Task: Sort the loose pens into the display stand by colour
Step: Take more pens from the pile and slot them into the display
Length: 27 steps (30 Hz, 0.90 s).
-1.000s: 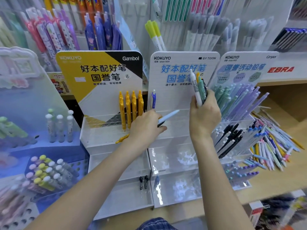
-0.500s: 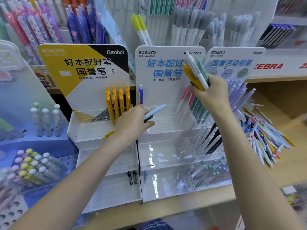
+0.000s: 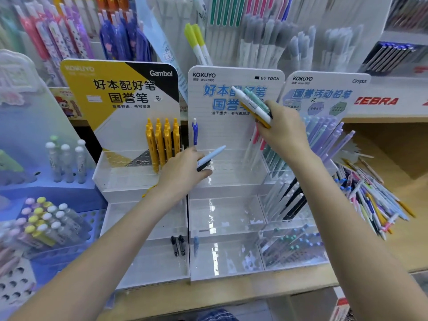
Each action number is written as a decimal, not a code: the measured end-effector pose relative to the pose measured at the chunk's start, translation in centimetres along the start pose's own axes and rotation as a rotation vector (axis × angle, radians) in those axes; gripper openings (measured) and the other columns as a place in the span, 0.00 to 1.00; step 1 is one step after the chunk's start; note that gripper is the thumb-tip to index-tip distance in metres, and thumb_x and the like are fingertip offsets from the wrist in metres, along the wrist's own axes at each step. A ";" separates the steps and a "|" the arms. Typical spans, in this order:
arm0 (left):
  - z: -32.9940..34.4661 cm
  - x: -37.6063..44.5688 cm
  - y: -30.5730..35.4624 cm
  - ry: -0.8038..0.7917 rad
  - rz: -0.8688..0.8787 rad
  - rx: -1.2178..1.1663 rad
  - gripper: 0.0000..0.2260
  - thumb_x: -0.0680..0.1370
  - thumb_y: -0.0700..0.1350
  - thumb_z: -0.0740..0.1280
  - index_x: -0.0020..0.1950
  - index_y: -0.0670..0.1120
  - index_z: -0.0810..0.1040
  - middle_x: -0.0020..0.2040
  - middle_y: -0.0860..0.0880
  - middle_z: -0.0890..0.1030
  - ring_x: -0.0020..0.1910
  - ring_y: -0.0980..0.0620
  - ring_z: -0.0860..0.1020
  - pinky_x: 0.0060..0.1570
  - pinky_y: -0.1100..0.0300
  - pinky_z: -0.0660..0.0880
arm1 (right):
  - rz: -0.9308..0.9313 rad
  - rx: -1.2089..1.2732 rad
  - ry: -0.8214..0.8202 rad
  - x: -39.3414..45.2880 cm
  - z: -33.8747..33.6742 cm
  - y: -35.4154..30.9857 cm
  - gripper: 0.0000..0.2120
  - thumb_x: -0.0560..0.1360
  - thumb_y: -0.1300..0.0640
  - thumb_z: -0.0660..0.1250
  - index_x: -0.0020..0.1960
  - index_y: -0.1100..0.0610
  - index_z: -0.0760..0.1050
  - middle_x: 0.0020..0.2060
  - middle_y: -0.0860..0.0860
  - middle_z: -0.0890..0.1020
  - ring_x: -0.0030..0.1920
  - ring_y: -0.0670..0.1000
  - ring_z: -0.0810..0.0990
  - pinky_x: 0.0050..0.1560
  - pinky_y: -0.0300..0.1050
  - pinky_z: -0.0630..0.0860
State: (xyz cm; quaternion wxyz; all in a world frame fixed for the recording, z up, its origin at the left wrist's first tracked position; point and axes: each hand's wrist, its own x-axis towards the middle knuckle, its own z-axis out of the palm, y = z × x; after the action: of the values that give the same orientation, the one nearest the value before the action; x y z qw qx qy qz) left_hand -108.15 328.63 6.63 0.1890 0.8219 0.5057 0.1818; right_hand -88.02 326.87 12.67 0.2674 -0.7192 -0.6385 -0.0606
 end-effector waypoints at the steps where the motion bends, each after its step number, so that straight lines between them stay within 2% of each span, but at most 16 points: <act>1: 0.0 0.0 0.1 0.000 -0.003 0.001 0.09 0.74 0.49 0.69 0.50 0.45 0.78 0.45 0.49 0.72 0.43 0.46 0.74 0.36 0.57 0.64 | -0.001 -0.040 0.000 0.1 0.2 0.0 0.08 0.75 0.59 0.64 0.53 0.60 0.72 0.45 0.60 0.80 0.45 0.62 0.77 0.36 0.48 0.65; 4: -0.4 -0.2 0.3 0.019 0.014 0.065 0.10 0.75 0.49 0.69 0.51 0.45 0.79 0.47 0.48 0.73 0.44 0.48 0.73 0.36 0.58 0.65 | 0.039 -0.031 0.108 -0.8 -0.3 -0.2 0.08 0.76 0.58 0.65 0.53 0.60 0.73 0.43 0.57 0.80 0.41 0.59 0.75 0.35 0.45 0.62; 6: -0.8 -0.6 0.7 0.090 0.036 0.070 0.09 0.75 0.49 0.68 0.51 0.45 0.79 0.50 0.49 0.75 0.44 0.48 0.74 0.37 0.57 0.67 | 0.101 0.242 0.204 -2.2 -0.8 -0.7 0.08 0.74 0.57 0.68 0.48 0.62 0.74 0.38 0.54 0.79 0.36 0.55 0.73 0.34 0.44 0.63; 7: -1.1 -0.9 1.1 0.117 0.054 0.052 0.08 0.75 0.49 0.68 0.50 0.46 0.79 0.48 0.49 0.76 0.43 0.48 0.75 0.37 0.56 0.69 | 0.133 0.416 0.158 -2.9 -1.0 -1.2 0.10 0.73 0.56 0.70 0.46 0.63 0.74 0.37 0.54 0.80 0.34 0.54 0.74 0.33 0.44 0.66; 9: -1.5 -1.3 2.0 0.113 0.083 0.009 0.07 0.75 0.50 0.68 0.46 0.47 0.78 0.42 0.48 0.79 0.41 0.48 0.77 0.38 0.54 0.73 | 0.175 0.691 -0.063 -4.4 -1.1 -2.4 0.11 0.72 0.55 0.71 0.43 0.64 0.77 0.32 0.53 0.81 0.27 0.50 0.72 0.29 0.43 0.69; 12: -1.6 -1.4 2.5 0.080 0.094 0.036 0.06 0.76 0.50 0.67 0.47 0.48 0.78 0.40 0.48 0.80 0.40 0.48 0.78 0.36 0.56 0.72 | 0.256 0.953 -0.235 -5.5 -1.7 -3.1 0.10 0.75 0.58 0.68 0.39 0.65 0.78 0.19 0.46 0.73 0.20 0.46 0.64 0.23 0.38 0.63; 14: -1.4 -1.6 2.3 0.045 0.093 0.043 0.06 0.76 0.50 0.67 0.47 0.48 0.77 0.38 0.49 0.79 0.40 0.48 0.77 0.34 0.58 0.69 | 0.265 0.967 -0.293 -5.6 -2.4 -3.1 0.11 0.74 0.58 0.69 0.41 0.67 0.78 0.17 0.46 0.70 0.20 0.46 0.63 0.22 0.38 0.62; 17: -1.0 -1.8 2.5 -0.007 0.125 0.034 0.07 0.76 0.50 0.66 0.47 0.47 0.78 0.36 0.51 0.76 0.38 0.49 0.75 0.32 0.59 0.66 | 0.223 0.867 -0.400 -5.8 -2.5 -3.6 0.07 0.73 0.61 0.70 0.42 0.65 0.78 0.18 0.44 0.73 0.20 0.45 0.64 0.22 0.36 0.63; 20: -1.2 -1.9 2.3 -0.061 0.129 -0.032 0.08 0.74 0.50 0.69 0.47 0.47 0.77 0.38 0.48 0.79 0.37 0.49 0.76 0.33 0.59 0.67 | 0.279 0.882 -0.343 -5.8 -2.1 -3.2 0.03 0.72 0.64 0.70 0.40 0.62 0.78 0.18 0.44 0.72 0.19 0.44 0.65 0.21 0.36 0.63; 22: -1.8 -2.2 1.4 -0.127 0.041 -0.281 0.04 0.74 0.47 0.70 0.45 0.48 0.78 0.35 0.51 0.79 0.32 0.54 0.75 0.29 0.62 0.67 | 0.377 0.904 -0.223 -5.7 -2.8 -1.9 0.03 0.71 0.65 0.71 0.40 0.61 0.77 0.20 0.45 0.72 0.20 0.43 0.66 0.21 0.35 0.64; 24: -2.6 -3.1 0.2 -0.189 -0.126 -0.689 0.01 0.75 0.43 0.69 0.45 0.47 0.78 0.28 0.56 0.76 0.24 0.59 0.69 0.23 0.67 0.65 | 0.427 0.893 -0.140 -5.9 -3.4 -0.6 0.05 0.71 0.64 0.71 0.38 0.60 0.76 0.21 0.48 0.70 0.20 0.44 0.65 0.20 0.35 0.64; 27: -3.1 -3.8 -0.6 -0.171 -0.282 -1.127 0.04 0.73 0.42 0.68 0.46 0.43 0.77 0.30 0.53 0.76 0.24 0.60 0.66 0.19 0.70 0.60 | 0.413 0.878 -0.141 -6.7 -3.0 -0.1 0.09 0.71 0.64 0.71 0.34 0.57 0.75 0.18 0.46 0.69 0.19 0.44 0.65 0.20 0.36 0.64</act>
State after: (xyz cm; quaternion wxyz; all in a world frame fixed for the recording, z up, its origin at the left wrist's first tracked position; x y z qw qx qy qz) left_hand -111.72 325.84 8.65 0.6594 0.5311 0.4182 0.3288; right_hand -88.53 319.57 12.40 0.5082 -0.6523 -0.4643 0.3174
